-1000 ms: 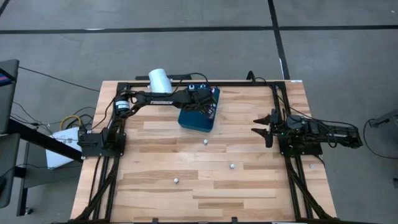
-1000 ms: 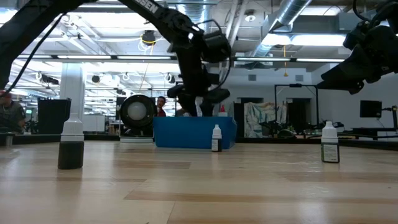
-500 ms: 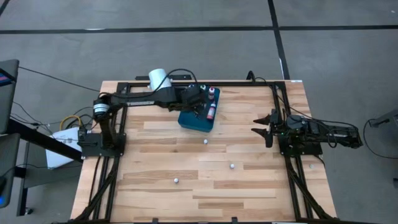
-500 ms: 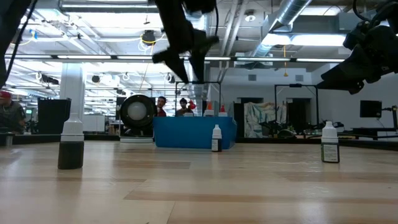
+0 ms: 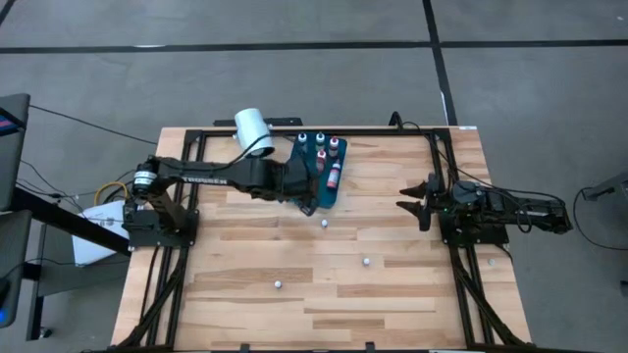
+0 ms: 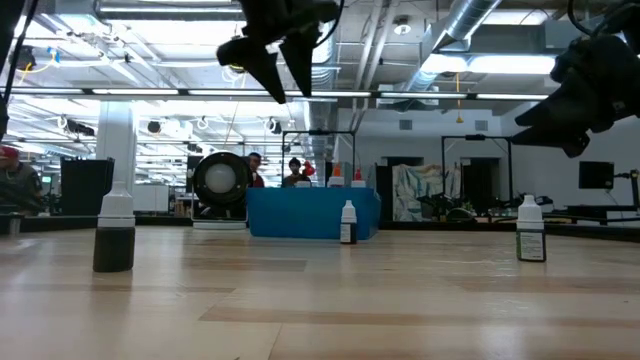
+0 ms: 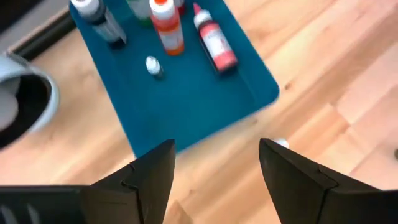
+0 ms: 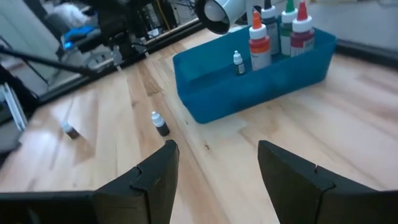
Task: Pick & Place food coloring
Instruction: Put the small black food coloring bottle into the blue bin
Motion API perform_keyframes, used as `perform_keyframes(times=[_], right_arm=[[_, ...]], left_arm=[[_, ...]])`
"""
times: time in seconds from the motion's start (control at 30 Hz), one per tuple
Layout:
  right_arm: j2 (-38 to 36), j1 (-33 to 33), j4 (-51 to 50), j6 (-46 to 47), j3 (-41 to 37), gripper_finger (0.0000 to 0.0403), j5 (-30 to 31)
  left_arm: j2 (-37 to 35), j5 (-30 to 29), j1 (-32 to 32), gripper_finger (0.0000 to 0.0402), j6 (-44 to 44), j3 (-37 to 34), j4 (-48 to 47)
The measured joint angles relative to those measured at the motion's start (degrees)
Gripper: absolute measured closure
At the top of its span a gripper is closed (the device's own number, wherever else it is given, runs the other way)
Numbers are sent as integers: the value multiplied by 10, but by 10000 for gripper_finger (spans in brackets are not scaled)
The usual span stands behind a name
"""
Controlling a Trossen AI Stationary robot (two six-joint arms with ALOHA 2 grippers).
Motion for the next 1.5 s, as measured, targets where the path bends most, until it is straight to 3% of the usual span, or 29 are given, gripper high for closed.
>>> perform_keyframes(times=[0.13,0.73,1.13,1.5], right_arm=[[0,0,0,36,0,196,0],[0,0,0,37,0,196,0],[0,0,0,37,0,196,1],[0,0,0,37,0,196,1]], left_arm=[[0,-1,-34,177,-39,0,-18],[0,-29,-209,177,-253,0,-83],[1,-28,-328,177,-477,0,-87],[1,4,-375,177,-630,0,-82]])
